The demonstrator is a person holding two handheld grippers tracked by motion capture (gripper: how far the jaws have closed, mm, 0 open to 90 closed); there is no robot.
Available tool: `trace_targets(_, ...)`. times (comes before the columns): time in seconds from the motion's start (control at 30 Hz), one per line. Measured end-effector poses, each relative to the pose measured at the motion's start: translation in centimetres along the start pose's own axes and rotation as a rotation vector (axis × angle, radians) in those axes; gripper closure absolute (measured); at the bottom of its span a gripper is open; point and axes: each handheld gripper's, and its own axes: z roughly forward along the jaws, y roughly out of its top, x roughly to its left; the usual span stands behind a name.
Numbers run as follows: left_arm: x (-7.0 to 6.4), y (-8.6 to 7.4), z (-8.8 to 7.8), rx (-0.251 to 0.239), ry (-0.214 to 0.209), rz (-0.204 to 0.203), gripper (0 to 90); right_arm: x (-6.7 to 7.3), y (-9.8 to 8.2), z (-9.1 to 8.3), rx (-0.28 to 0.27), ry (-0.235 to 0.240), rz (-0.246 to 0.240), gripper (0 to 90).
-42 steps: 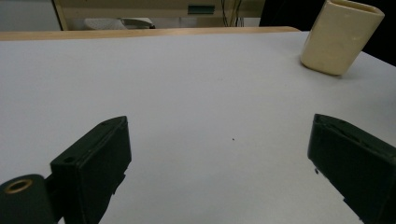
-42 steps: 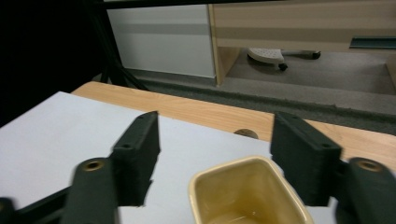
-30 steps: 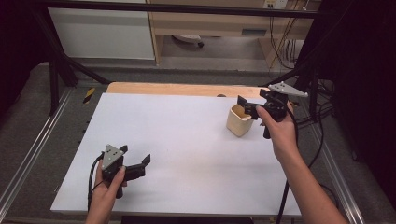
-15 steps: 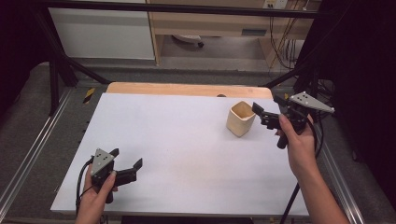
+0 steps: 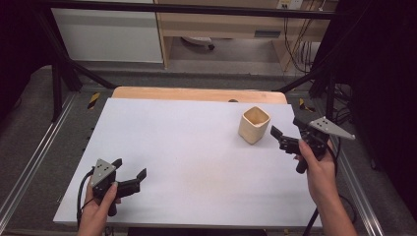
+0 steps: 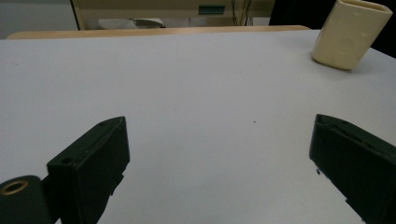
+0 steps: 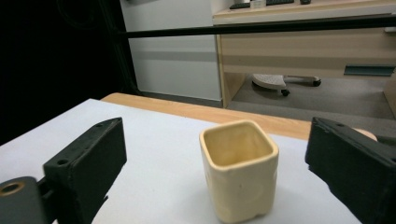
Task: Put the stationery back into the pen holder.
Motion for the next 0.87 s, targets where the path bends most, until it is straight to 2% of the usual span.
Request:
trace_targets(0.1, 0.0, 0.0, 0.0, -0.005, -0.007, 0.012, 4.8, -0.2, -1.6, -0.4, 0.000, -0.004, 0.012, 7.1)
trace_targets(0.27, 0.2, -0.1, 0.0, -0.002, -0.006, 0.002, 4.6, -0.2, -4.3, -0.8, 0.032, -0.032, -0.006, 6.9)
trace_targets(0.5, 0.3, -0.2, 0.1, 0.009, -0.009, 0.003, 4.7, 1.1, -8.0, -0.2, 0.103, -0.029, -0.071, 6.1)
trace_targets(0.6, 0.2, -0.3, 0.2, 0.011, -0.011, 0.007, 4.7, 1.5, -9.5, 0.5, 0.127, -0.021, -0.069, 6.1)
trace_targets(0.7, -0.2, -0.2, 0.3, 0.014, -0.022, 0.018, 4.7, 2.3, -10.8, 1.2, 0.171, -0.007, -0.098, 6.1)
trace_targets(0.8, -0.4, -0.2, 0.4, 0.015, -0.026, 0.035, 4.7, 3.3, -11.9, 2.3, 0.239, 0.051, -0.136, 5.2)
trace_targets(0.87, -0.5, -0.2, 0.4, 0.019, -0.027, 0.042, 4.7, 3.5, -12.3, 2.8, 0.274, 0.058, -0.148, 5.0)
